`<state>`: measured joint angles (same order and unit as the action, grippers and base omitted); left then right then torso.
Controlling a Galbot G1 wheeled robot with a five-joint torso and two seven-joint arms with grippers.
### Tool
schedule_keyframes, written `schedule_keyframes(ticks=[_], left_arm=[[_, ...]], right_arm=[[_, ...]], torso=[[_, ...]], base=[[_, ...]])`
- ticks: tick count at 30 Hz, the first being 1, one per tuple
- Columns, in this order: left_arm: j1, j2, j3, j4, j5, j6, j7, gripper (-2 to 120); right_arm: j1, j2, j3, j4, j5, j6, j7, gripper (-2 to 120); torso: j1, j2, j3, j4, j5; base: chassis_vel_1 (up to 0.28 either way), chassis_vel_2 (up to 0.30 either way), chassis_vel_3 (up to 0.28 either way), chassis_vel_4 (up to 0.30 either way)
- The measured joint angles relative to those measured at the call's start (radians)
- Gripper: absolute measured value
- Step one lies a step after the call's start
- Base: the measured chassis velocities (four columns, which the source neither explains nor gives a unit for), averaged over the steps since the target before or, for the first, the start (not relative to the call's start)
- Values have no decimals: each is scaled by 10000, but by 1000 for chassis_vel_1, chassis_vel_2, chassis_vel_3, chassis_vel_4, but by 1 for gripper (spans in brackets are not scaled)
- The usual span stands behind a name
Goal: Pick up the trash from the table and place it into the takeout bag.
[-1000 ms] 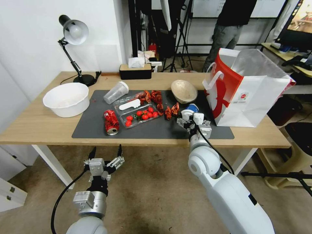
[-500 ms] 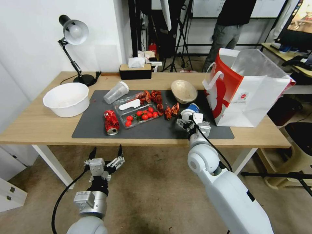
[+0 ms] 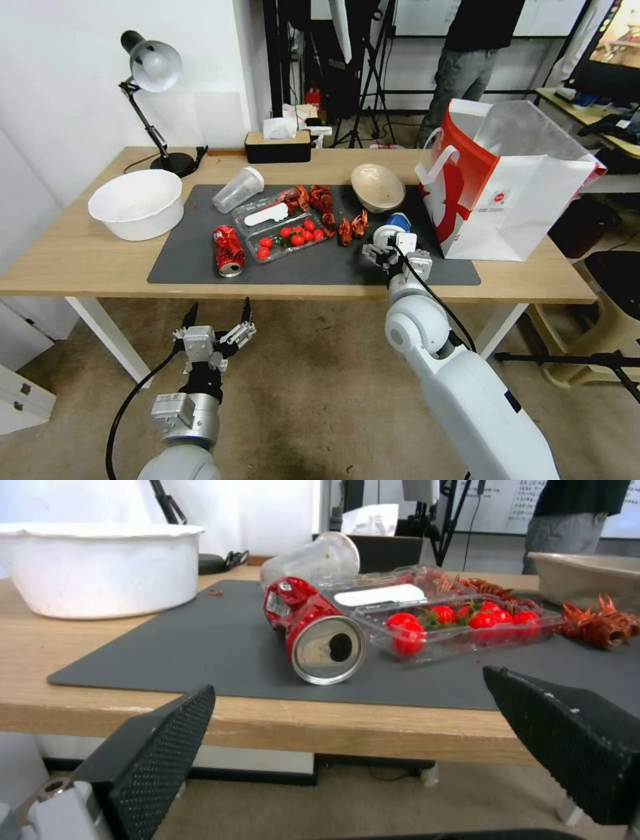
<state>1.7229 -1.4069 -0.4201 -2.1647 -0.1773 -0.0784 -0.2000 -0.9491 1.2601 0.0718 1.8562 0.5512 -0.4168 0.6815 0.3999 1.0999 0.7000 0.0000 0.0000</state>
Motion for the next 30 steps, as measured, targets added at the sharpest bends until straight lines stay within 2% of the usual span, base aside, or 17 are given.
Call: schedule_keyframes(ticks=[4, 7, 14, 17, 21, 23, 25, 27, 30], left_arm=[[3, -2, 0, 13, 2, -61, -1, 100], [-4, -5, 1, 43, 2, -98, -5, 100], [-14, 7, -2, 51, 2, -136, -11, 100], [-20, 13, -2, 61, 1, -148, -12, 100], [-45, 19, 0, 70, -3, -152, -13, 100], [-57, 32, 0, 70, -6, -151, -15, 100], [-59, 35, -1, 70, -7, -151, -15, 100], [-60, 47, -12, 70, -12, -145, -16, 100], [-61, 54, -24, 70, -19, -140, -17, 100]], right_arm=[[-38, 2, 32, -5, 1, 3, 35, 96], [-91, 21, 75, -18, 10, 9, 44, 83], [-125, 39, 148, -27, 36, 23, 44, 67], [-145, 31, 193, 0, 40, 36, 23, 67], [-226, -91, 354, 254, 13, 237, -477, 67], [-260, -405, 670, 794, -49, 631, -1583, 67], [-256, -489, 750, 915, -60, 730, -1834, 67], [-168, -794, 1114, 1371, -75, 1103, -2800, 67], [-40, -960, 1385, 1612, -77, 1417, -3384, 67]], torso=[[0, 0, 0, 0, 0], [0, 0, 0, 0, 0], [0, 1, 0, 2, 1], [0, 0, 0, 1, 0], [1, 0, 2, -1, 3], [1, 0, 1, 0, 1], [0, 0, 1, -1, 0], [1, 0, 1, -1, 1], [1, 0, 1, -1, 2]], base=[[0, 0, 0, 0], [0, 0, 0, 0], [0, 0, 0, 0], [0, 0, 0, 0], [0, 0, 0, 0], [0, 0, 0, 0], [0, 0, 0, 0], [0, 0, 0, 0], [0, 0, 0, 0]])
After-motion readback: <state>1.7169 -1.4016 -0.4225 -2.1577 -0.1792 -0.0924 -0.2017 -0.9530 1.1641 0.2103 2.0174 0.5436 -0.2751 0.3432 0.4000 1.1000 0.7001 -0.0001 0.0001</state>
